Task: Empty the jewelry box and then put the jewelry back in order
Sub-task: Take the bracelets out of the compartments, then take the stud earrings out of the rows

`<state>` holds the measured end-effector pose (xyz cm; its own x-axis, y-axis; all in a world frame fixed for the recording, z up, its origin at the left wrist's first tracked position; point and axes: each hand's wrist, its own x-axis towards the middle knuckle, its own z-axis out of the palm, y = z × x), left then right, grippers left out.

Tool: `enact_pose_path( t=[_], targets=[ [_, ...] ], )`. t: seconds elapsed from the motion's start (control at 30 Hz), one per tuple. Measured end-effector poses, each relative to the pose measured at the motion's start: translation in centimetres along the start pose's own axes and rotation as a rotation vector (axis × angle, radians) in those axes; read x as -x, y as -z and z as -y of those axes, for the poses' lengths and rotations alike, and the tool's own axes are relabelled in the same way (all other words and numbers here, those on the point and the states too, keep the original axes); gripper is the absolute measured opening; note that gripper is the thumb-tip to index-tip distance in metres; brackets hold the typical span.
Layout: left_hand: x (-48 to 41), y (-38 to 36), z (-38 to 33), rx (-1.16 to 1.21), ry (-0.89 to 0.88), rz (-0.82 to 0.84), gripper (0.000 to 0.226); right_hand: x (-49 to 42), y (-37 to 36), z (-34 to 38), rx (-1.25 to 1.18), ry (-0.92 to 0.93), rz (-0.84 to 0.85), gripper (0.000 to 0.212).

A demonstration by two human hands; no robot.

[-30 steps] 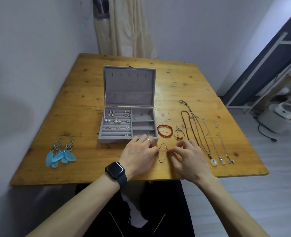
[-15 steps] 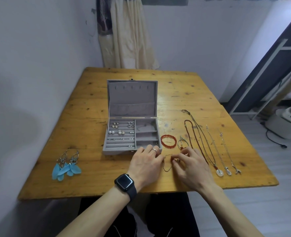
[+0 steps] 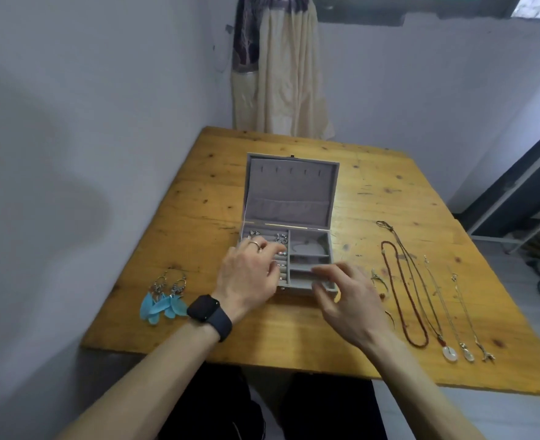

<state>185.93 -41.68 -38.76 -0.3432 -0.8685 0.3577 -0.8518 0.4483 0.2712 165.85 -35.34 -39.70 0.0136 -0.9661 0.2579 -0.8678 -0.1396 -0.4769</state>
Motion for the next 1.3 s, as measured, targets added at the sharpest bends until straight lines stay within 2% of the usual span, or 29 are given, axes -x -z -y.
enact_pose_path(
  t=[0.2,0.33,0.47,0.7,1.07,1.2,1.3],
  targets=[
    [-3.6,1.5,5.4,-0.104,0.208,0.104,0.036,-6.5,-2.8,2.8,0.018,0.021,-0.021,0.027],
    [-5.3,1.2,6.0,-0.210,0.169,0.195,0.030,-10.3,-5.2,4.1,0.087,0.027,0.016,0.027],
    [-6.5,0.6,6.5,-0.295,0.108,0.211,0.030,-12.8,-6.8,4.8,0.112,0.041,0.037,0.027],
    [-7.0,-0.2,7.4,-0.273,0.069,0.232,0.030,-13.8,-8.0,4.8,0.182,0.078,0.093,0.029],
    [-6.8,-1.0,7.2,0.061,0.247,0.143,0.016,-13.9,-7.5,4.8,0.023,0.000,0.084,0.014],
    [-5.9,0.2,7.1,0.415,0.324,0.079,0.006,-12.0,-5.1,5.0,-0.175,-0.035,-0.032,0.007],
    [-4.2,1.9,6.7,0.643,0.318,0.059,0.007,-9.0,-2.9,5.5,-0.262,-0.040,-0.066,0.003]
  ],
)
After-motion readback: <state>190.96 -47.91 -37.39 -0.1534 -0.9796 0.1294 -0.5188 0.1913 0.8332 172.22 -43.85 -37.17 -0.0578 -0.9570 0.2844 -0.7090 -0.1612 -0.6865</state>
